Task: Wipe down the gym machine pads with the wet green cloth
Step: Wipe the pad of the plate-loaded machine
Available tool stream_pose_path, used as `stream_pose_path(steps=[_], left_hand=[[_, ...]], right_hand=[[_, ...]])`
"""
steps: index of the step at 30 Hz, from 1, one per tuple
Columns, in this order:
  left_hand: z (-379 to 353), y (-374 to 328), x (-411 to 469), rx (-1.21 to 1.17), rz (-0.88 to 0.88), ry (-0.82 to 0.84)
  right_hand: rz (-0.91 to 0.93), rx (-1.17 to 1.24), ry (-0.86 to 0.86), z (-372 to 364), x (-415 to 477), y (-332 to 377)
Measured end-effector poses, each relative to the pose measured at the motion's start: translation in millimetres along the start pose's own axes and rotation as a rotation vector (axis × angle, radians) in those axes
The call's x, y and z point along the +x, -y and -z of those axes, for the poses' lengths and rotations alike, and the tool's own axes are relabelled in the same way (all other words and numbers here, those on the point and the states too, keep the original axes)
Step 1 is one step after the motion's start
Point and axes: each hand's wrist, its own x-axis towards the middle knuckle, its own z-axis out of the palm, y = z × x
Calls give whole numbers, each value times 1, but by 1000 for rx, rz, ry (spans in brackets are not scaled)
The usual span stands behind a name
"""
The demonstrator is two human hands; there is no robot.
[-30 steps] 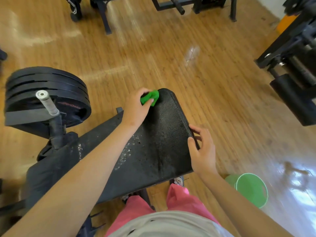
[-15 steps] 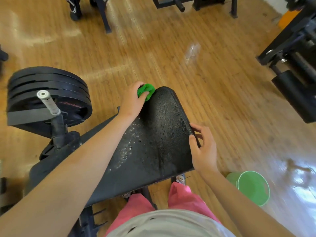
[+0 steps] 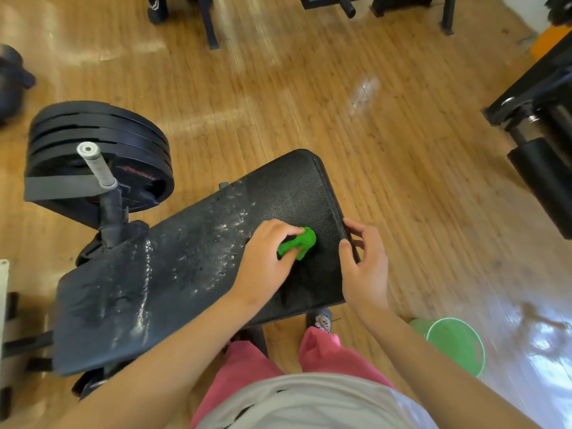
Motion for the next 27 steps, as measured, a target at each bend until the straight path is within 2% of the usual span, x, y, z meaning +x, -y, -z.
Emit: stream_pose_path(steps=[3,8,16,21,27], left_hand=[[7,8,29,39,13,-9],[6,9,56,43,125,-173],[-21,-30,-36,-39,161,-159],[-27,-32,-77,-37,168,-162],[-22,-16,-62,17,347,-368]], right_hand=[[2,-7,22,1,1,1],[-3,15,34,2,1,1],[42,4,71,3,3,-1],[48,16,97,3,5,-4],[35,22,121,4,5,-4]])
